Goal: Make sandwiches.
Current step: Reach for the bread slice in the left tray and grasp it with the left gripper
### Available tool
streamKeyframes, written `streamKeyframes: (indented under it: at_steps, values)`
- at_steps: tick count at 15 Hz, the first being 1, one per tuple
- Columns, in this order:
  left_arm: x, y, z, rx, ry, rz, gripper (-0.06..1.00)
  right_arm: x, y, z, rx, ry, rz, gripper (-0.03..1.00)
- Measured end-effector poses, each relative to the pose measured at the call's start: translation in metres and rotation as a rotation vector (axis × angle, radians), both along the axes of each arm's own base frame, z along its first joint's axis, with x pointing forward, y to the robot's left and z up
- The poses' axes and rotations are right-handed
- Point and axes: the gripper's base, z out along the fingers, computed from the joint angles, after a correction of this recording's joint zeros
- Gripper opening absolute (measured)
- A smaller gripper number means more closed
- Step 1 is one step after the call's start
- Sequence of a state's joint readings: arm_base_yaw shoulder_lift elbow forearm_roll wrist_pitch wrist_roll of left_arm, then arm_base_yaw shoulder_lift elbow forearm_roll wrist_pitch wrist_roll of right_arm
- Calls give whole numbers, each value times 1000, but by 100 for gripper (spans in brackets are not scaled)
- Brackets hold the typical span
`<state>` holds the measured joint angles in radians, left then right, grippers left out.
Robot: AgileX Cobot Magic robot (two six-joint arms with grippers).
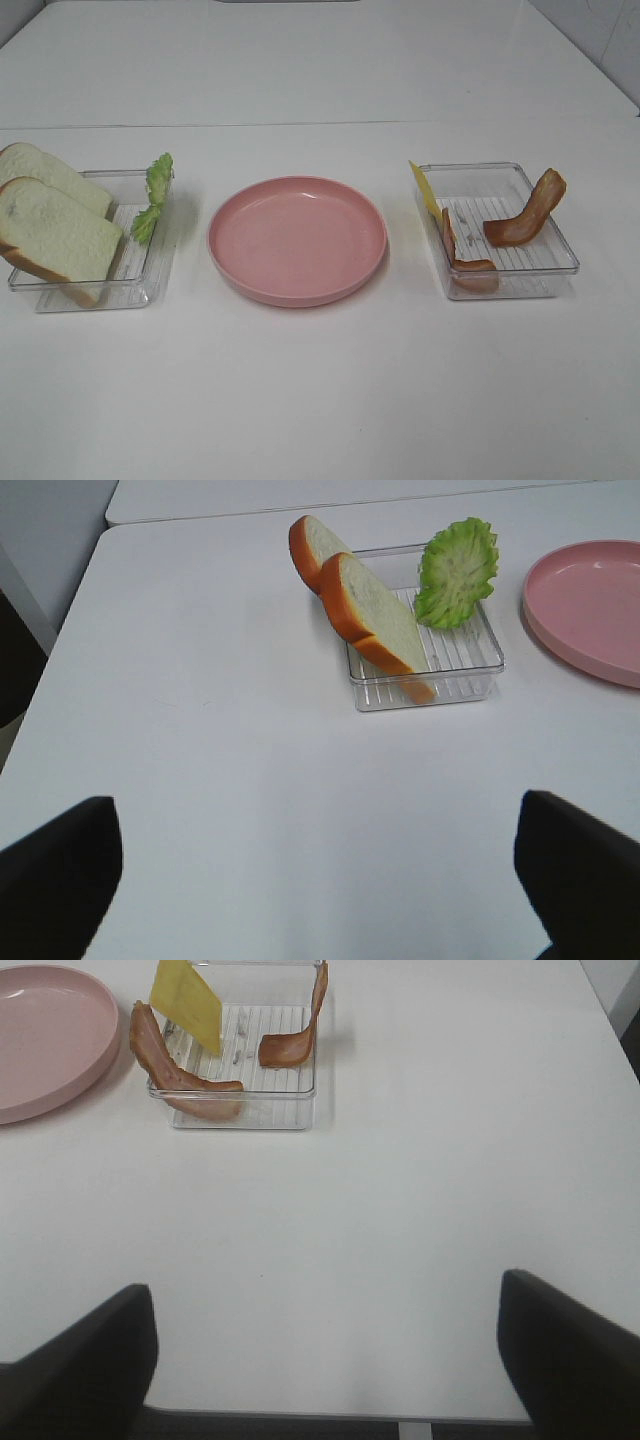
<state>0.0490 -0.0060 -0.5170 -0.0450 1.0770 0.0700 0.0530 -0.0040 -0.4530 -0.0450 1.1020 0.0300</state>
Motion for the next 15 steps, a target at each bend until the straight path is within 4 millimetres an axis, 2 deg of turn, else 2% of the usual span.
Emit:
streamKeyframes:
  at_steps: [9, 11, 12, 13, 15]
  values:
    - [0, 0, 0, 0, 0, 0, 99, 0, 0, 0, 0, 0, 0, 89]
    - [6, 0, 5, -4, 77, -2, 99, 0, 0, 0, 0, 0, 0, 89]
    - [17, 1, 13, -7, 165, -3, 99, 0, 0, 0, 0, 0, 0, 89]
    - [38, 1, 30, -16, 301, -7, 99, 0, 0, 0, 0, 0, 0, 89]
    - [83, 3, 54, -23, 448, -8, 99, 0, 0, 0, 0, 0, 0, 89]
